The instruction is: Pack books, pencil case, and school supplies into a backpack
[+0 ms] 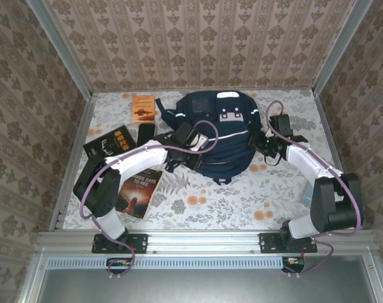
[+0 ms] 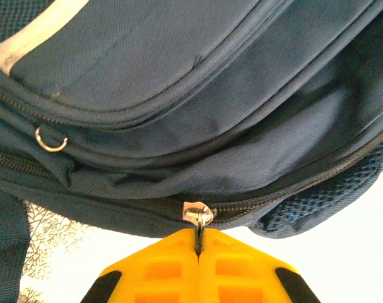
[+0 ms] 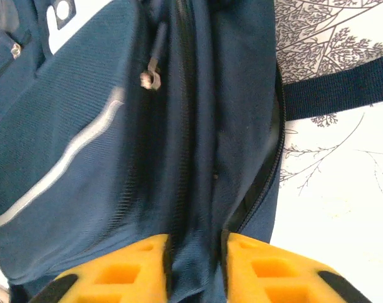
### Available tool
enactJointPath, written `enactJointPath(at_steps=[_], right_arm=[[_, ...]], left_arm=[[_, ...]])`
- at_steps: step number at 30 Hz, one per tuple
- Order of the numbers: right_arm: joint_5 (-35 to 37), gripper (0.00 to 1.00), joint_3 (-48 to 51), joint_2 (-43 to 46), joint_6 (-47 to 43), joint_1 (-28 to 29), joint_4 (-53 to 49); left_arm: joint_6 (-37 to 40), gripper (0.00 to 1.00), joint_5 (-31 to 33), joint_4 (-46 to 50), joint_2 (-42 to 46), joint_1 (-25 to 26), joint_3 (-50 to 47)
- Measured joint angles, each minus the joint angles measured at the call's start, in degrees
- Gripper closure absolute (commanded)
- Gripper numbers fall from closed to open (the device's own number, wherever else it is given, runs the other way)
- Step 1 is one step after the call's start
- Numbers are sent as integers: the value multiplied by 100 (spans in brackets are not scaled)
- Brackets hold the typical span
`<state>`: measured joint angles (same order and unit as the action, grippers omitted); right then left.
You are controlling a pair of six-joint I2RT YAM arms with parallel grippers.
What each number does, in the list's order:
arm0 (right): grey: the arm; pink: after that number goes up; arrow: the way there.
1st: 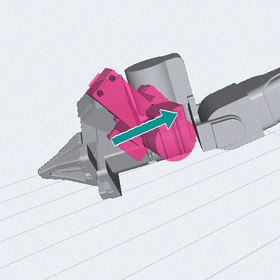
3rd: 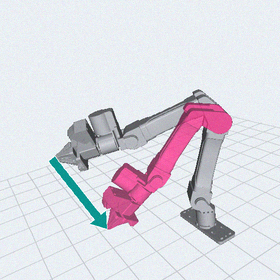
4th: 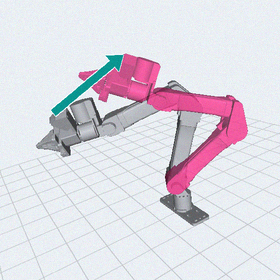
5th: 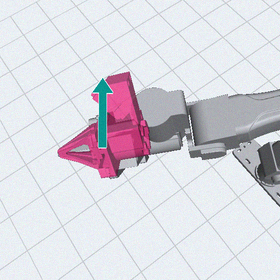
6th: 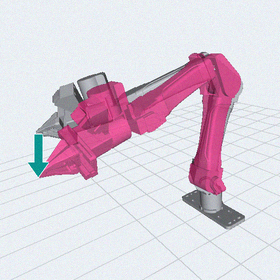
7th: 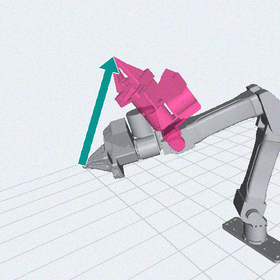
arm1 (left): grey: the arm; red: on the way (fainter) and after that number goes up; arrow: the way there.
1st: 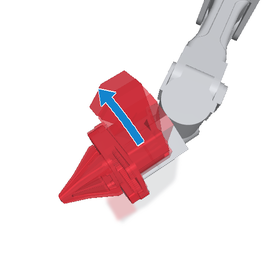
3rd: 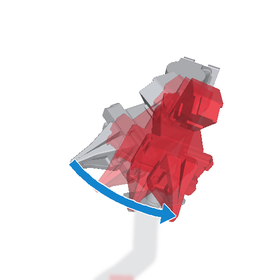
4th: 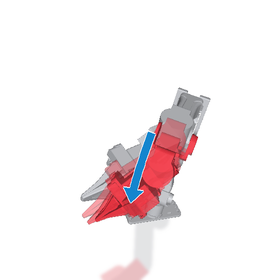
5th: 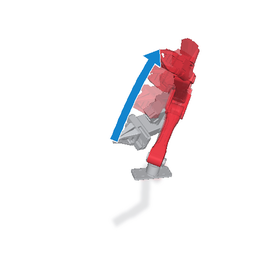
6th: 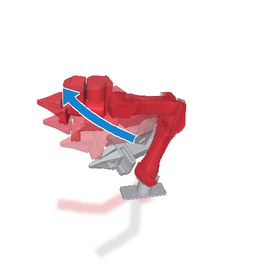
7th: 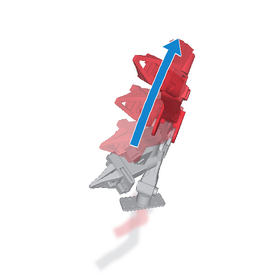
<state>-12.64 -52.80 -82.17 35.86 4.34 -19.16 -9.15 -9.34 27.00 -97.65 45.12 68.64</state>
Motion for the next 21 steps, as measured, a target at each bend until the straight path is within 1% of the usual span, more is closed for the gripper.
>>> enactJointPath(at_steps=[1, 2, 6, 9, 10, 12, 14, 17, 21], right_arm=[[7, 53, 20, 116, 55, 0, -50], [11, 51, 61, 306, 166, 0, -109], [92, 49, 186, 1095, 612, 160, -269], [173, 47, 199, 1381, 1099, 553, -286], [177, 50, 197, 1381, 1272, 688, -289], [177, 56, 146, 1215, 1694, 966, -361], [162, 61, -37, 855, 2061, 1161, -533], [111, 62, -282, 236, 2494, 1305, -575], [87, 60, -361, -282, 2918, 1405, -590]], left_arm=[[0, 100, -9, -31, -2, 37, 0], [0, 100, -11, -61, -11, 81, 0], [0, 100, -129, -262, -11, 275, 0], [0, 100, -249, -437, -11, 404, 0], [-2, 100, -293, -503, -11, 435, 0], [-2, 100, -387, -656, -11, 479, 0], [-4, 100, -466, -826, -11, 514, 0], [-4, 100, -535, -1012, -11, 555, 0], [-17, 100, -564, -1102, -11, 592, -2]])
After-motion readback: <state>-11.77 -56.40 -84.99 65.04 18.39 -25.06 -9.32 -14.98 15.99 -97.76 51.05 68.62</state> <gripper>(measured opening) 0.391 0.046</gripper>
